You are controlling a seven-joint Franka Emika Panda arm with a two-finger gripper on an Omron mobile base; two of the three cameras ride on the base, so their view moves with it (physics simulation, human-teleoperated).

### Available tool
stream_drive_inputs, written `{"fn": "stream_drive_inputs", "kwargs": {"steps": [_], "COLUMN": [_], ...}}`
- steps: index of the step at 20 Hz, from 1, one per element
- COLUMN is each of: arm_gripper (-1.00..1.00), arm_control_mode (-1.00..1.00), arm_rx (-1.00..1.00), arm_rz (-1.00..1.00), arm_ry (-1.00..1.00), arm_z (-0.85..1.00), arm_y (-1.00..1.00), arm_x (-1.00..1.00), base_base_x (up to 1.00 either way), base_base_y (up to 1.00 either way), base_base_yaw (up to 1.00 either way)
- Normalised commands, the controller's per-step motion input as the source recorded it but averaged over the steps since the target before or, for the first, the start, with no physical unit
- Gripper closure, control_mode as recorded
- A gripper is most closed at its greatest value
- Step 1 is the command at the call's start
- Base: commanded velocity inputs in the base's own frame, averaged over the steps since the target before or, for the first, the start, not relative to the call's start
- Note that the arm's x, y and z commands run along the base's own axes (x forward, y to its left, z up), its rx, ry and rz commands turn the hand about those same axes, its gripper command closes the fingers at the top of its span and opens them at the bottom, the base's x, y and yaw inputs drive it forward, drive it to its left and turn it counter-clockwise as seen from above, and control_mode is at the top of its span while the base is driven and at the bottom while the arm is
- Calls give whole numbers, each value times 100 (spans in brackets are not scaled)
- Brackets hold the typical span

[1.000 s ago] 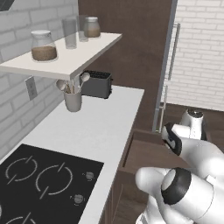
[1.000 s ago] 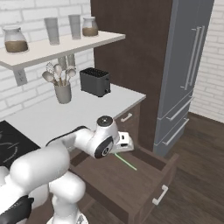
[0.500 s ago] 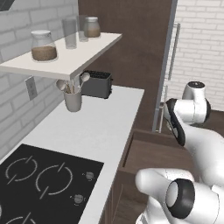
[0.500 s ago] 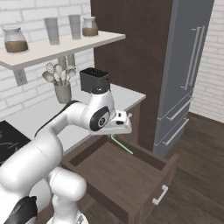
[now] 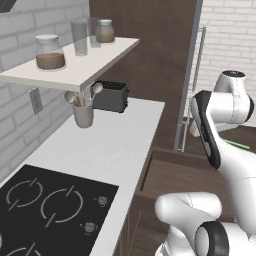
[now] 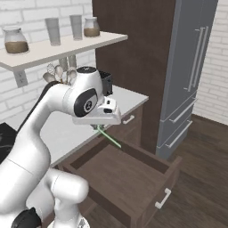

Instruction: Take a straw from the drawer in front and place it inside the glass cup on the dining counter.

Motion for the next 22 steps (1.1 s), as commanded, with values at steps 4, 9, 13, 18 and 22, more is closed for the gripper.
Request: {"fn": "stream_drive_inputs", "kwargs": {"steps": [4, 9, 13, 18, 22], "arm_gripper": [100, 100, 100, 100, 100], "arm_control_mode": [-100, 100, 100, 100, 100], "arm_rx": [-1, 0, 0, 0, 0], "arm_rz": [0, -1, 0, 0, 0], "arm_ry": [0, 0, 0, 0, 0], "arm_z": [0, 0, 0, 0, 0], "arm_y": [36, 2, 0, 0, 0], "arm_x": [-2, -12, 0, 0, 0], "base_base_x": [0, -58, -100, -69, -1], "base_base_y": [0, -14, -89, -100, -92], "base_base_yaw": [0, -5, -17, -18, -23]}}
